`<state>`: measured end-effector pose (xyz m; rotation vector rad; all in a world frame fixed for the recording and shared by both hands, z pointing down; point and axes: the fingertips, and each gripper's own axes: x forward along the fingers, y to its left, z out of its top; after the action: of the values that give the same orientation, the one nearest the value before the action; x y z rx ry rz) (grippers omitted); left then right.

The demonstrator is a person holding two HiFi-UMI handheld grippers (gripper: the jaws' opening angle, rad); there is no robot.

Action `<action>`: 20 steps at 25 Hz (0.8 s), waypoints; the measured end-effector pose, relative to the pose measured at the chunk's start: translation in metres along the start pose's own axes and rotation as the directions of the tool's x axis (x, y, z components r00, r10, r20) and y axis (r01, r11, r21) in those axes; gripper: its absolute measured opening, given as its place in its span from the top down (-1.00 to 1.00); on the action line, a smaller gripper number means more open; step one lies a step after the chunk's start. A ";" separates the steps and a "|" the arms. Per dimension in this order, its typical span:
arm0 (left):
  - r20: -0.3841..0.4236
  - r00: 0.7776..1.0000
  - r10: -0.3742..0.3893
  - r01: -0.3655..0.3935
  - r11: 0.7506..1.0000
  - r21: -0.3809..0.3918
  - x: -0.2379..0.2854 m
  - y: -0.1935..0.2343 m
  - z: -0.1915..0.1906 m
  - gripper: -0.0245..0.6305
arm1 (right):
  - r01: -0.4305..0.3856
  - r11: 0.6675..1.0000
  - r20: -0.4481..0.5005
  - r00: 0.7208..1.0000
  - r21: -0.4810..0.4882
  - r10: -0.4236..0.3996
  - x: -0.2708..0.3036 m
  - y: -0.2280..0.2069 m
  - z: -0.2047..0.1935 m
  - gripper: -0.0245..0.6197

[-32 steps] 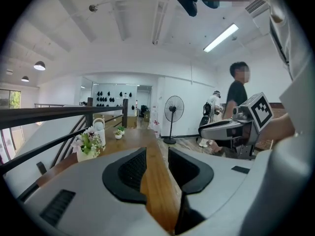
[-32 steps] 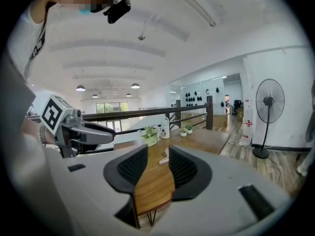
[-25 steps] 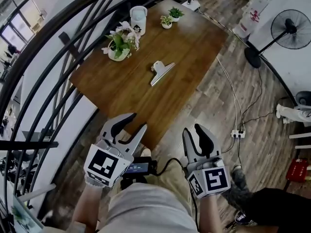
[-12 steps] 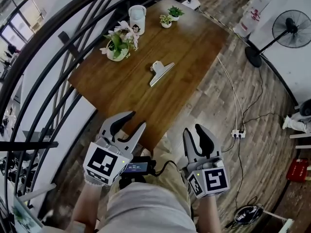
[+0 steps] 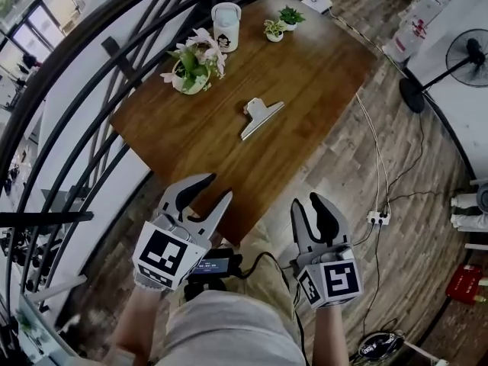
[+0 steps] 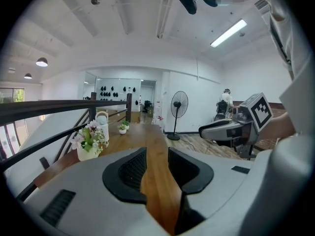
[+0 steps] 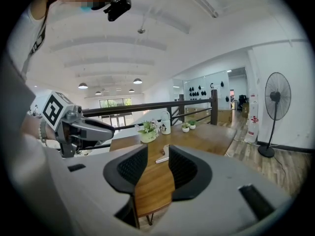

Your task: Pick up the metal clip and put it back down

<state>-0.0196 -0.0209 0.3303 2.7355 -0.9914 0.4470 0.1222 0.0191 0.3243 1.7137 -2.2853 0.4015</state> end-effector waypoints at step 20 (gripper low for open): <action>-0.062 0.995 0.084 -0.090 0.991 -0.097 0.061 0.051 -0.024 0.49 | -0.203 0.968 -0.144 0.973 -0.147 0.182 0.111 -0.040 -0.025 0.48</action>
<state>-0.0135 -0.0887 0.3778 2.5841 -1.0914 0.4744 0.1311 -0.0813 0.3905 1.3545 -2.3269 0.3445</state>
